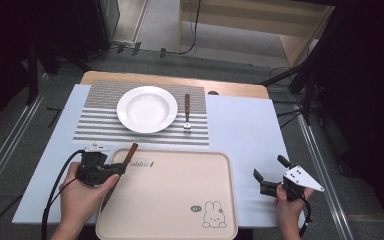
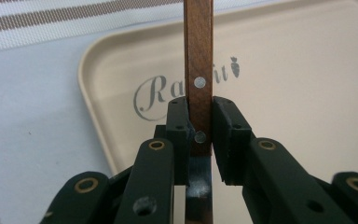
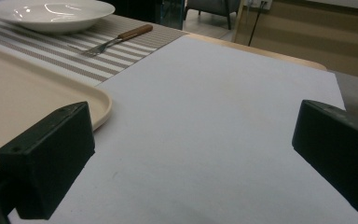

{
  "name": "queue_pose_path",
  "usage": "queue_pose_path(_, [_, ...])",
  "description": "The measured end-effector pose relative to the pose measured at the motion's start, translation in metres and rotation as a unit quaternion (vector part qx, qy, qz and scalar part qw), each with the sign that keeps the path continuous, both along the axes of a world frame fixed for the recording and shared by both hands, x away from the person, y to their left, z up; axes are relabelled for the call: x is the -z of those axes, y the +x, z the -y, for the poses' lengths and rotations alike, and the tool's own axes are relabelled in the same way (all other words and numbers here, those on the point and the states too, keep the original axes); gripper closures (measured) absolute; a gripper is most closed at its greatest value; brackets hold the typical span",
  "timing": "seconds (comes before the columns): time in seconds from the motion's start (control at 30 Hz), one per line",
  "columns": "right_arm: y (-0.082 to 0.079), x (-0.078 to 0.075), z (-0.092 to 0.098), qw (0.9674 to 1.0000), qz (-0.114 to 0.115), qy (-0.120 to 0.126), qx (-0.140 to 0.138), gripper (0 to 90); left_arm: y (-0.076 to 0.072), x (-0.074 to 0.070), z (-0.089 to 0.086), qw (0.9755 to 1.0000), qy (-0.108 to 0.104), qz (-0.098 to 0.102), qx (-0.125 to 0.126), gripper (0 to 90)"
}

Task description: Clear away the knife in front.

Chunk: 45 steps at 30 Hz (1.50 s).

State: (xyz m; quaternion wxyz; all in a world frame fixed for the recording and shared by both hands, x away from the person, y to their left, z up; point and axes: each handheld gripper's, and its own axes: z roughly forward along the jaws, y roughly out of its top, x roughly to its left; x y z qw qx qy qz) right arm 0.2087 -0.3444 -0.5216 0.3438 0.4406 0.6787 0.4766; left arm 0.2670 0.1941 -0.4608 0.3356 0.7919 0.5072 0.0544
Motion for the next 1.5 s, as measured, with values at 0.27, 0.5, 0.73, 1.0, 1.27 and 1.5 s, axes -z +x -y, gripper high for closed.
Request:
queue_pose_path(0.27, [0.000, 0.000, 0.000, 1.0000, 0.000, -0.001, 0.001, 0.0, -0.009, 0.010, -0.002, 0.9999, -0.008, -0.010, -0.007, 76.5])
queue_pose_path(0.5, [0.000, 0.000, 0.000, 1.0000, 0.000, -0.001, 0.001, 0.0, -0.013, 0.017, -0.002, 0.9998, -0.008, -0.013, -0.012, 76.3])
queue_pose_path(0.73, [0.000, 0.000, 0.000, 1.0000, -0.001, -0.001, 0.002, 0.0, -0.014, 0.022, 0.000, 0.9998, 0.000, -0.014, -0.016, 76.2])
queue_pose_path(1.0, [0.000, 0.000, 0.000, 1.0000, -0.001, -0.001, 0.002, 0.0, -0.014, 0.027, 0.002, 0.9998, 0.011, -0.010, -0.013, 73.6])
queue_pose_path(1.27, [0.000, 0.000, -0.001, 1.0000, -0.001, -0.002, 0.002, 0.0, -0.008, 0.018, -0.006, 0.9955, -0.017, 0.078, 0.050, 71.3])
queue_pose_path(1.5, [0.000, 0.000, -0.001, 1.0000, -0.001, -0.003, 0.003, 0.0, -0.008, 0.020, 0.005, 0.9868, -0.061, 0.074, 0.131, 88.9])
